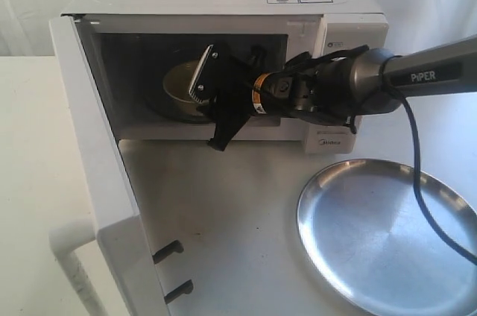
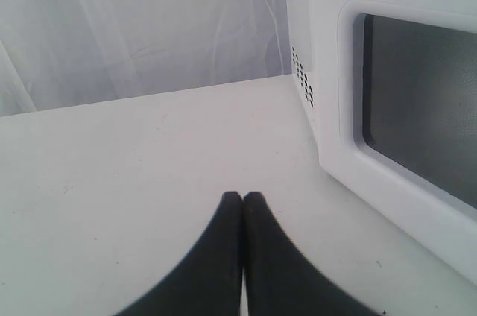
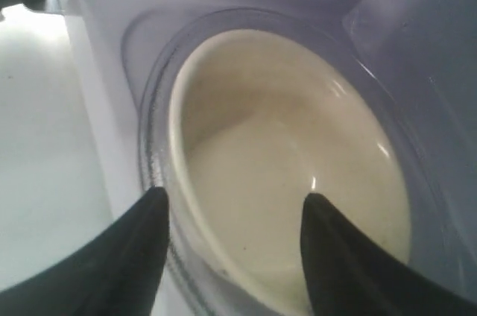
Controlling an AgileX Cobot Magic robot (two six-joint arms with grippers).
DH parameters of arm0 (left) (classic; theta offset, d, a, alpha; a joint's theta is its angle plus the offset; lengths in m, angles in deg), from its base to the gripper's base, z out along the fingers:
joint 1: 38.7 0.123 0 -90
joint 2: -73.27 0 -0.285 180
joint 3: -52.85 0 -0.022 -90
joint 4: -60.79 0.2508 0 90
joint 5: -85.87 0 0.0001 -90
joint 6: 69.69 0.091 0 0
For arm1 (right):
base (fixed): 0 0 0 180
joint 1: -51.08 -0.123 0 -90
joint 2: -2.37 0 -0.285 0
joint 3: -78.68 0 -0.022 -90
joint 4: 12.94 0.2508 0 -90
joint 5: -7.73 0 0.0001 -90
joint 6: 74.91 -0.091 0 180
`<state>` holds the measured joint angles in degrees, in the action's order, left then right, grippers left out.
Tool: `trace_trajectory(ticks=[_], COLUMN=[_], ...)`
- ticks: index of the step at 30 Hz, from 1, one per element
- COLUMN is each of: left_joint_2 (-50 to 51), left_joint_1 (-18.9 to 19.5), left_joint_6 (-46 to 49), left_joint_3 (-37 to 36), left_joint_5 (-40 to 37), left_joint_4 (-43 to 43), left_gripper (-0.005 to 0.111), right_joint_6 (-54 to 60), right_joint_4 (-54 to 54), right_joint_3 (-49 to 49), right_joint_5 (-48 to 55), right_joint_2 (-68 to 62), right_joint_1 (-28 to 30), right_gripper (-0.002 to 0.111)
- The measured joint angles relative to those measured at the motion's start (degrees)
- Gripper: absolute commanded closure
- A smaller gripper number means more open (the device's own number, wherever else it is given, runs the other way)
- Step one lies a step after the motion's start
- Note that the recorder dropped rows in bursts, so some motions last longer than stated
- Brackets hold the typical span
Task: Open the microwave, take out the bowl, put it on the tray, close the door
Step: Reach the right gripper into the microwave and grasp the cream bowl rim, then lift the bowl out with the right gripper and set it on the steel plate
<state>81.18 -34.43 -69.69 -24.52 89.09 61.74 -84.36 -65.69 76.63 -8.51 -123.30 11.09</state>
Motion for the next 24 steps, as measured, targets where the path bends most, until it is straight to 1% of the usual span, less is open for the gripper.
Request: trace_trajectory(ticks=[5, 9, 10, 14, 17, 19, 21, 22, 24], left_joint_2=[0.0, 0.0, 0.0, 0.0, 0.0, 0.0, 0.0, 0.0, 0.0], left_joint_1=[0.0, 0.0, 0.0, 0.0, 0.0, 0.0, 0.0, 0.0, 0.0], left_joint_6=[0.0, 0.0, 0.0, 0.0, 0.0, 0.0, 0.0, 0.0, 0.0], left_joint_3=[0.0, 0.0, 0.0, 0.0, 0.0, 0.0, 0.0, 0.0, 0.0], left_joint_5=[0.0, 0.0, 0.0, 0.0, 0.0, 0.0, 0.0, 0.0, 0.0], left_joint_4=[0.0, 0.0, 0.0, 0.0, 0.0, 0.0, 0.0, 0.0, 0.0], left_gripper=[0.107, 0.107, 0.107, 0.107, 0.107, 0.107, 0.107, 0.107, 0.107], right_joint_6=[0.3, 0.3, 0.3, 0.5, 0.5, 0.5, 0.5, 0.2, -1.0], right_joint_4=[-0.1, -0.9, -1.1, -1.4, -1.4, -1.4, -1.4, -1.3, -1.2], right_joint_3=[3.0, 4.7, 5.2, 7.2, 9.1, 9.7, 9.8, 9.8, 10.2], right_joint_5=[0.9, 2.2, 2.3, 3.5, 5.3, 7.0, 7.4, 7.6, 7.7], right_joint_2=[-2.9, -4.4, -4.6, -6.0, -7.5, -8.4, -8.8, -8.8, -8.7], right_joint_1=[0.0, -1.0, -1.4, -2.7, -3.2, -3.4, -3.4, -3.4, -3.4], right_gripper=[0.061, 0.061, 0.063, 0.074, 0.079, 0.088, 0.104, 0.108, 0.108])
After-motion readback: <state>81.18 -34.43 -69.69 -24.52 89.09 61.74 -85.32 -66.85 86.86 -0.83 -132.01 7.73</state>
